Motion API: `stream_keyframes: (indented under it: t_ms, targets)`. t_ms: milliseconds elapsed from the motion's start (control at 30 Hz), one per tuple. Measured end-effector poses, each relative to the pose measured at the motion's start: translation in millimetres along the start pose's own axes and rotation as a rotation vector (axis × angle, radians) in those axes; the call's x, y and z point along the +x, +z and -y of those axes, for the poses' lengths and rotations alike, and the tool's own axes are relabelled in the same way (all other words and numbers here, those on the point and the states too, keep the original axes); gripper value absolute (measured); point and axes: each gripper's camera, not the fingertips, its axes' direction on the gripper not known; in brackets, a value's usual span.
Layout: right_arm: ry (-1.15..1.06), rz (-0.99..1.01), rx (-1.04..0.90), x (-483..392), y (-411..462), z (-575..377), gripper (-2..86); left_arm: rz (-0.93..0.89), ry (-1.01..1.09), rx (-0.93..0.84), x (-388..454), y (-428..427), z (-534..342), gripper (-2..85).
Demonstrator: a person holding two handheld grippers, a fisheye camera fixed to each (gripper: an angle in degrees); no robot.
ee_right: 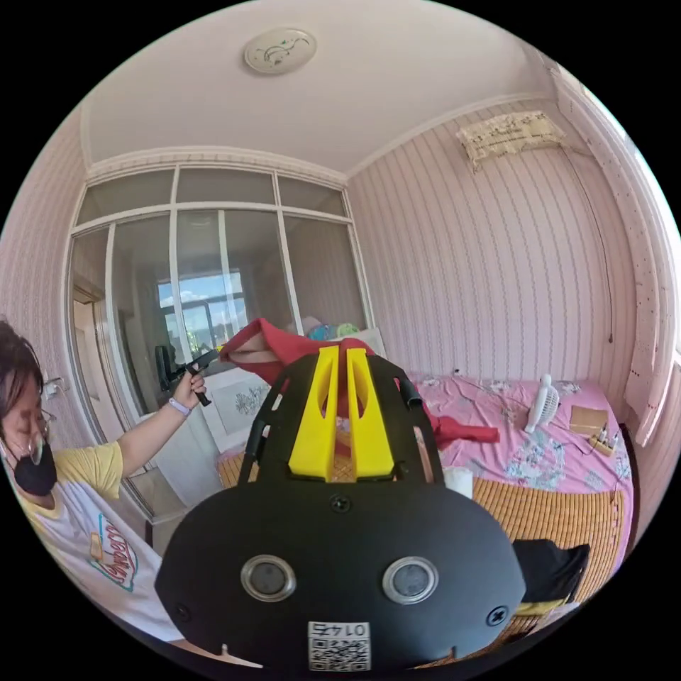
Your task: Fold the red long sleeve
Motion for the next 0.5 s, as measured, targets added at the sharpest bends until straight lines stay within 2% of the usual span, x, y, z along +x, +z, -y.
stream_keyframes:
  t_ms: [67,200,267,333,433,500]
  targets:
    - [0.064,-0.046,-0.128,16.5,30.6,-64.1,0.9,-0.087,-0.055,-0.181,-18.2,41.3,-86.4,-0.9]
    - [0.366,-0.033,-0.386,54.8,84.5,-235.4,1.7,-0.06,-0.145,-0.514,-36.0,94.9,-245.0,-0.9]
    - [0.504,-0.046,-0.523,62.7,101.9,-304.2,2.5,-0.076,-0.327,-0.717,-56.7,117.7,-347.9,-0.9]
    - [0.589,-0.096,-0.701,60.3,117.6,-366.2,4.1,-0.057,-0.468,-0.859,-74.0,127.3,-410.9,-0.9]
    - [0.597,-0.168,-0.779,49.5,127.8,-391.7,6.1,0.0,-0.509,-0.964,-92.0,134.5,-456.0,-0.7]
    - [0.568,-0.227,-0.779,44.7,134.8,-392.0,7.1,0.009,-0.516,-0.95,-101.5,140.4,-459.2,-0.2]
